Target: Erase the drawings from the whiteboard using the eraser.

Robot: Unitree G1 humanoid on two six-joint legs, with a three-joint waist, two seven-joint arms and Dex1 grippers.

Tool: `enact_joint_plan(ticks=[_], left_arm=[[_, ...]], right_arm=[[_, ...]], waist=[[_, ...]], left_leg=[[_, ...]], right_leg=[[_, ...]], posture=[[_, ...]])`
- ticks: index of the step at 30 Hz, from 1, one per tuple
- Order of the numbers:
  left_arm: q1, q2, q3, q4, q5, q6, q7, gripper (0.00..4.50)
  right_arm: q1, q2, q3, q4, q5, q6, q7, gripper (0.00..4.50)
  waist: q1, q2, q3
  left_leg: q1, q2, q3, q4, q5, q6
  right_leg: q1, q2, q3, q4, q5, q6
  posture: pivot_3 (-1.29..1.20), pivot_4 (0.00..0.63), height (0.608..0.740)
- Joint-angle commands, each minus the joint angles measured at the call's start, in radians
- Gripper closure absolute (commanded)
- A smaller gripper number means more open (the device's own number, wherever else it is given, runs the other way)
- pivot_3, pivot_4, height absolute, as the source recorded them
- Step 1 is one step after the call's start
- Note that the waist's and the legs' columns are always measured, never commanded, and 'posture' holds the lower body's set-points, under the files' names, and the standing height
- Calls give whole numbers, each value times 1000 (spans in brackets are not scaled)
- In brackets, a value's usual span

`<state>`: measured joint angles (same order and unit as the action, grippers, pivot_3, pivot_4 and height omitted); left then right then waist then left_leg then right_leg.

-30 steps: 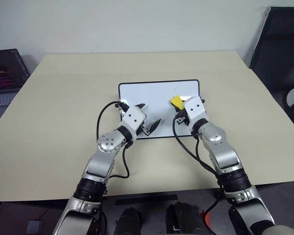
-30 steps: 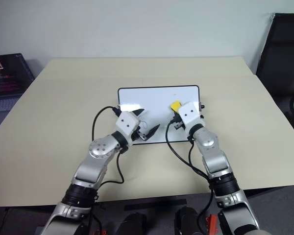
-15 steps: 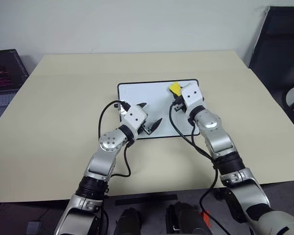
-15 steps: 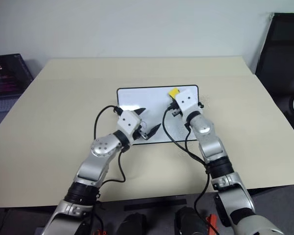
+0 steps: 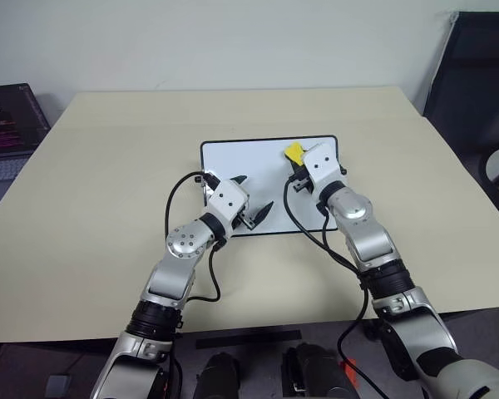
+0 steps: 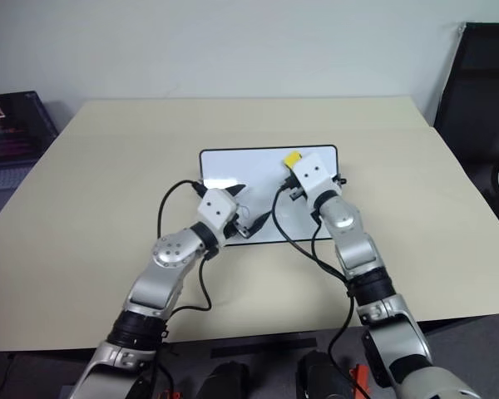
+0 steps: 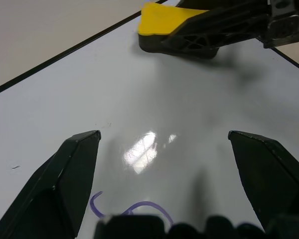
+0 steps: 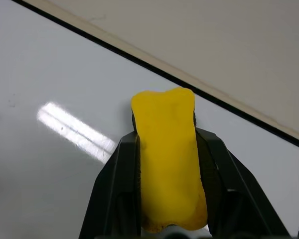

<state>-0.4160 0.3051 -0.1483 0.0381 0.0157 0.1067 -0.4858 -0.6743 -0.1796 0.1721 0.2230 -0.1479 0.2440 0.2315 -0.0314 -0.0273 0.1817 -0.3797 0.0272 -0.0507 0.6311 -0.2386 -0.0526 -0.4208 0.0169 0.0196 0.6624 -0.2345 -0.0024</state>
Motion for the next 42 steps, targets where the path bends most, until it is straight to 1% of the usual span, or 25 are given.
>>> enact_joint_plan(ticks=[1, 12, 16, 30, 35, 42], left_arm=[[-11, -3, 13, -43, -2, -4, 12, 0], [-15, -11, 4, -28, -2, -13, 11, 0], [-20, -15, 1, -20, -3, -17, 6, 0], [-8, -17, 5, -28, 0, -22, 1, 0], [0, -10, 11, -39, 0, -16, 2, 0], [-6, -4, 14, -41, 1, -9, 3, 0]], right_arm=[[36, -15, -1, -28, -15, 78, 10, 3330], [132, -44, 3, -156, -11, 160, 30, 3330], [135, -45, -9, -162, -1, 148, 27, 3330], [-60, 12, 8, 91, -10, -42, -9, 3330], [-76, 22, 8, 123, -10, -66, -14, 3330], [-45, 11, 5, 106, -6, -43, -4, 3330]], waist=[[0, 0, 0], [0, 0, 0], [0, 0, 0], [-9, 0, 0], [-9, 0, 0], [-10, 0, 0]], left_leg=[[0, 0, 0, 0, 0, 0], [1, 0, 0, 0, 0, 0], [1, 0, 0, 0, 0, 0], [2, 0, 1, 1, 2, 3], [1, 0, 1, 0, 2, 3], [2, 0, 1, 0, 2, 3]], right_leg=[[0, 0, 0, 0, 0, 0], [1, 0, 0, 0, 0, 0], [1, 0, 0, 0, 0, 0], [1, 0, 0, 1, 2, 1], [0, 0, 0, 0, 2, 1], [0, 0, 0, 1, 2, 1]], posture=[[0, 150, 740], [0, 150, 740], [0, 150, 740], [0, 150, 740], [0, 150, 740], [0, 150, 740]])
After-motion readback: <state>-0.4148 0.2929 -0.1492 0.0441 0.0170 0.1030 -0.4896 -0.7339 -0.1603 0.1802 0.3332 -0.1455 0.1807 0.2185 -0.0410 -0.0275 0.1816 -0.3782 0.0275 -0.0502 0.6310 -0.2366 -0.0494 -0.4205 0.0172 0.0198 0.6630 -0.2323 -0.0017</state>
